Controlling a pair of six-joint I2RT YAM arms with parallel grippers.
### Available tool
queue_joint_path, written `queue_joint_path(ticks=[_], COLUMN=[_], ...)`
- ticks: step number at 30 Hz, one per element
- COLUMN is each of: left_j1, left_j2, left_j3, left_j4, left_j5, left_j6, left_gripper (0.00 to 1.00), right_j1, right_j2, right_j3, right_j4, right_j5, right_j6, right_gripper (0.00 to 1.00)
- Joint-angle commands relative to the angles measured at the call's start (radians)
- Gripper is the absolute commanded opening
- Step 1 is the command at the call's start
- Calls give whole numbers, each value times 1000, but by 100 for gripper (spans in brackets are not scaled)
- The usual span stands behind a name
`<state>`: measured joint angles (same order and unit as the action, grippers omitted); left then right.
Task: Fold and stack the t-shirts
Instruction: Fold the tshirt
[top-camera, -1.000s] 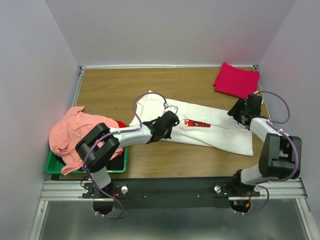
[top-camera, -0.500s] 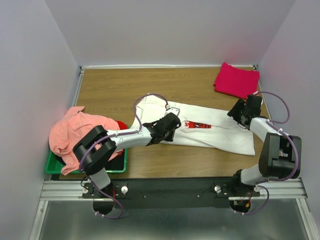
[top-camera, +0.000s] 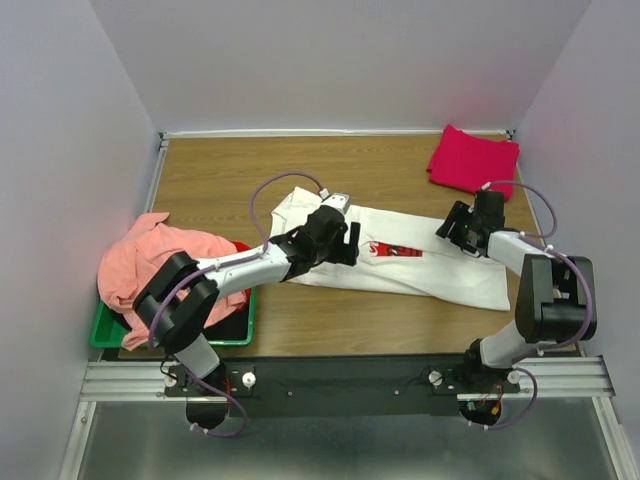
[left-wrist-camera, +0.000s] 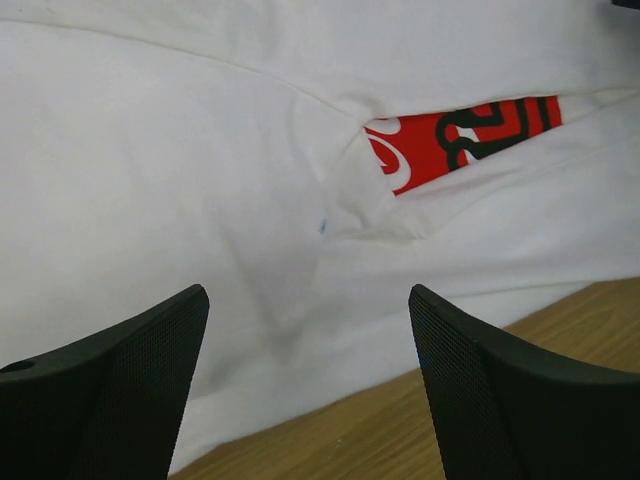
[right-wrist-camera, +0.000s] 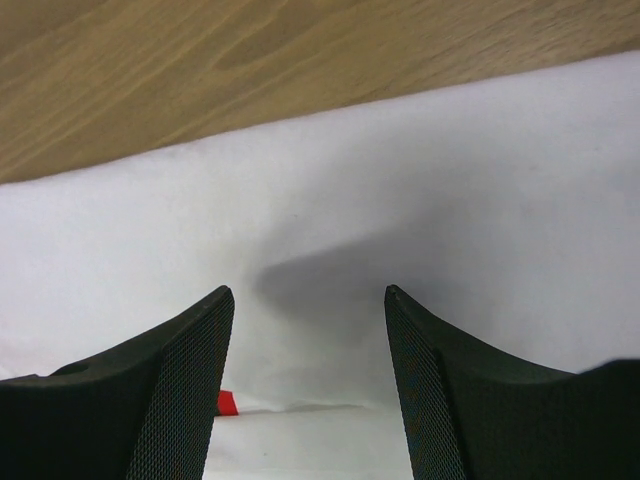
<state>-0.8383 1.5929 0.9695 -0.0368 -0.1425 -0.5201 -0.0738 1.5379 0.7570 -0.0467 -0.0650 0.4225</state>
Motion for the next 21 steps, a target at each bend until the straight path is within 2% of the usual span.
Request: queue_joint_path(ticks=[1, 7, 11, 18, 21], left_j1=[63, 165, 234, 323, 370], left_j2=[93, 205, 278, 343, 394], left_j3=[-14, -3, 9, 93, 199], left_j4=[106, 185, 219, 219, 183], left_j5=[83, 138, 205, 248, 270], left_j6=[20, 40, 49, 104, 138], left_gripper=[89, 89, 89, 89, 89], right_j1=[14, 32, 98, 206, 265], right_j2=[65, 96, 85, 48, 15], right_j3=[27, 10, 21, -31, -53], right_j4=[-4, -24, -129, -188, -209], right_j5=[-16, -45, 42, 60, 97], right_j6=[-21, 16, 53, 111, 148], right_gripper=[69, 69, 68, 68, 68])
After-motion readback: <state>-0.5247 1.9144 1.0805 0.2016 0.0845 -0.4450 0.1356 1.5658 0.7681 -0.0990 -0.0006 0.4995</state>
